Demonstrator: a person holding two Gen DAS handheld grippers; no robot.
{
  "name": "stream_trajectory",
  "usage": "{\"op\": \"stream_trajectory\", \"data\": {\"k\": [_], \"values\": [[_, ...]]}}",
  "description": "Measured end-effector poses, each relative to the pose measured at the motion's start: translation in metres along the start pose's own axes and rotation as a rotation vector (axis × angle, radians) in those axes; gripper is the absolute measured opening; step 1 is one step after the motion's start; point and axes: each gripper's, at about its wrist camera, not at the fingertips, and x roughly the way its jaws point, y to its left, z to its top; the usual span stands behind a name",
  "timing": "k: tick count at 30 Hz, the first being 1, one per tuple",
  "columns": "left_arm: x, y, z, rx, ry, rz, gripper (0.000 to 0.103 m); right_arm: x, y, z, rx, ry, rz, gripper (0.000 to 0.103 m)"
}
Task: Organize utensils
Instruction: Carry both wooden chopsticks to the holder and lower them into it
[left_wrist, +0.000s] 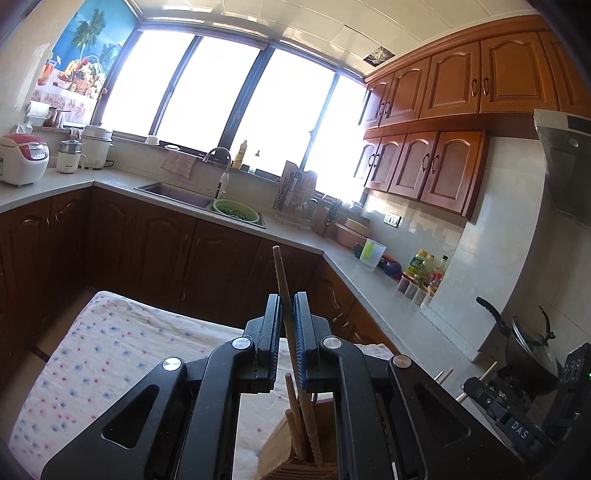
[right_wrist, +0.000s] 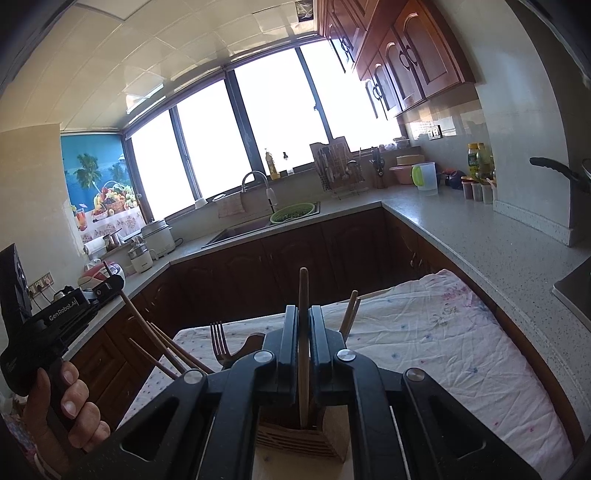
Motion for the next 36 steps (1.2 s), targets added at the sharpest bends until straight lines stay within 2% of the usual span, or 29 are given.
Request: {"op": "stream_trajectory", "data": {"k": [8, 18, 28, 32, 36], "values": [[-0.008, -0.003, -0.008, 0.004, -0.052, 0.007, 0.007, -0.001, 0.002, 0.0, -0.005, -0.01, 0.004, 0.005], [-0.017, 0.002, -0.02, -0.017, -0.112, 0.06, 0.007, -0.004, 0.001, -0.006, -0.008, -0.016, 0.003, 0.005], [-0.049, 0.009, -0.037, -0.017, -0.163, 0.068, 0.008, -0.008, -0.003, -0.016, 0.005, -0.016, 0.001, 0.006], [-0.057, 0.019, -0.044, -0.055, -0.147, 0.063, 0.008, -0.01, -0.004, -0.017, 0.011, -0.016, 0.0, 0.005], [-0.052, 0.023, -0.056, -0.072, -0.093, 0.049, 0.007, -0.011, -0.005, -0.017, 0.009, -0.016, 0.001, 0.005]]}}
